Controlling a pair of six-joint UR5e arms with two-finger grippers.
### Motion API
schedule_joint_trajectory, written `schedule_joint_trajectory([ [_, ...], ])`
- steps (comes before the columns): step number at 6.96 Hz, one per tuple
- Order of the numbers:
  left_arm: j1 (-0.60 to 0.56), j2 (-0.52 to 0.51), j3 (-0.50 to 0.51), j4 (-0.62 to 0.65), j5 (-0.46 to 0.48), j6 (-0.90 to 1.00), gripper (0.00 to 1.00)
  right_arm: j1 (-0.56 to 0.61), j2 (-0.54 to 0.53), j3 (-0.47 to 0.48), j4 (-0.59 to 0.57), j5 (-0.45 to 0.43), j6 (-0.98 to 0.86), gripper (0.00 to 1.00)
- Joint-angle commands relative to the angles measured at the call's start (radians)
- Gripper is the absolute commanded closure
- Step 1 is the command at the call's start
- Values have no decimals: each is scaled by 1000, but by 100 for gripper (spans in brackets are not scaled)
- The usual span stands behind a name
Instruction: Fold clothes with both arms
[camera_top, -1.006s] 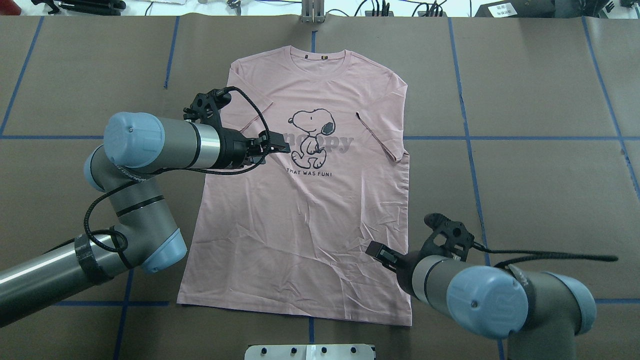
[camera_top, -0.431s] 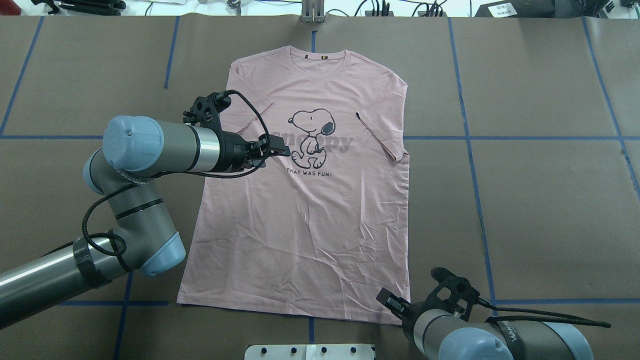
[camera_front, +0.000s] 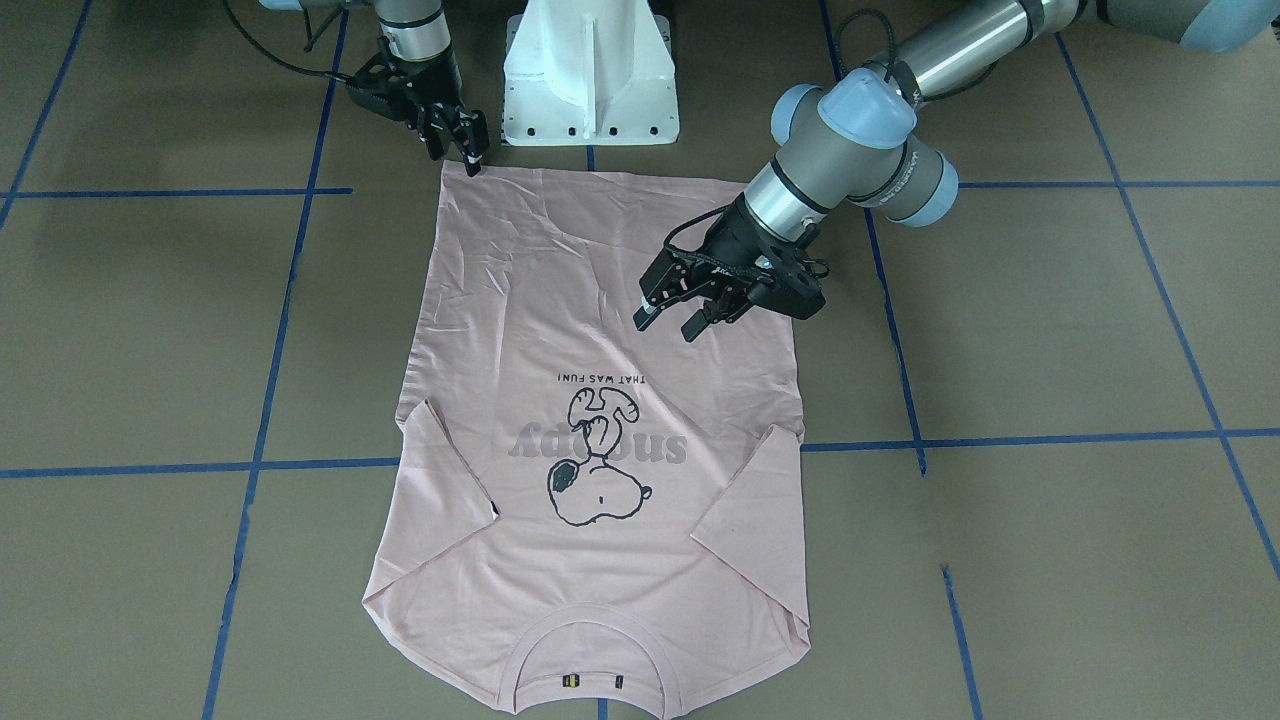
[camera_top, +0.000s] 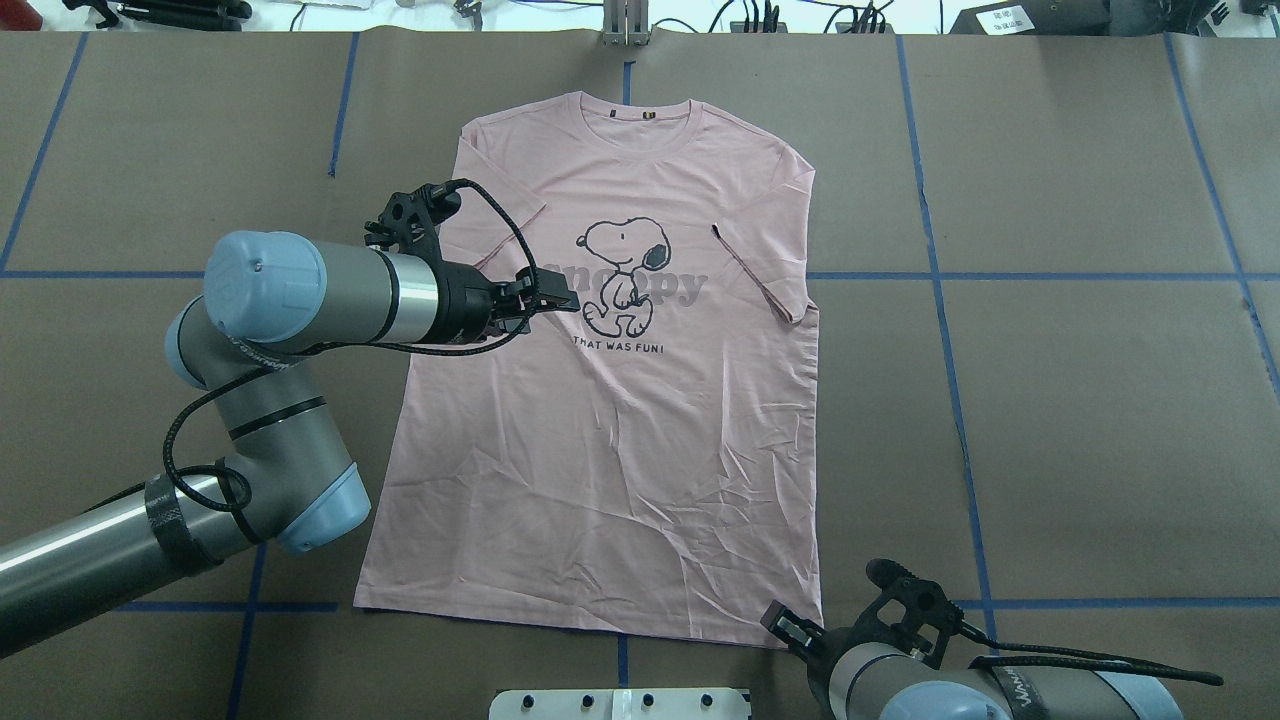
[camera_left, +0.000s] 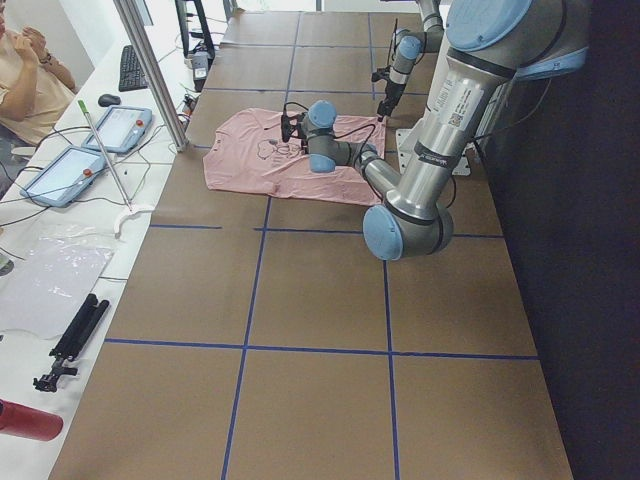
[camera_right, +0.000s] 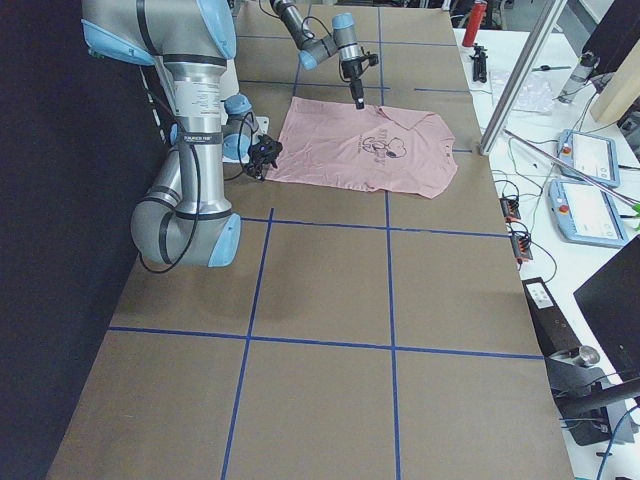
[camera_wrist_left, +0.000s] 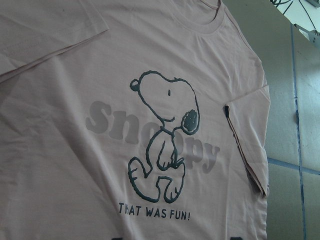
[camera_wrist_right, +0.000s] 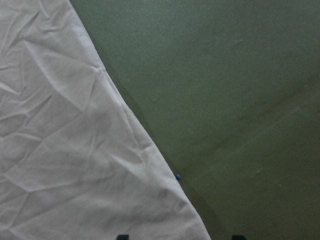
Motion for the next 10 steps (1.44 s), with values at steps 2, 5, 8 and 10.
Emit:
schedule_joint_trajectory([
  [2, 0, -1, 0, 0, 2, 0, 23, -1, 0, 6, -13, 2, 2, 100],
  [5, -8, 4, -30, 23, 5, -4, 23, 2, -6, 46, -13, 3, 2, 100],
  [8, 109, 248, -382, 371, 154, -24, 23, -10, -11, 74, -23, -32, 2, 100],
  [10, 219, 414, -544, 556, 233, -81, 24, -44, -7, 78, -23, -76, 2, 100],
])
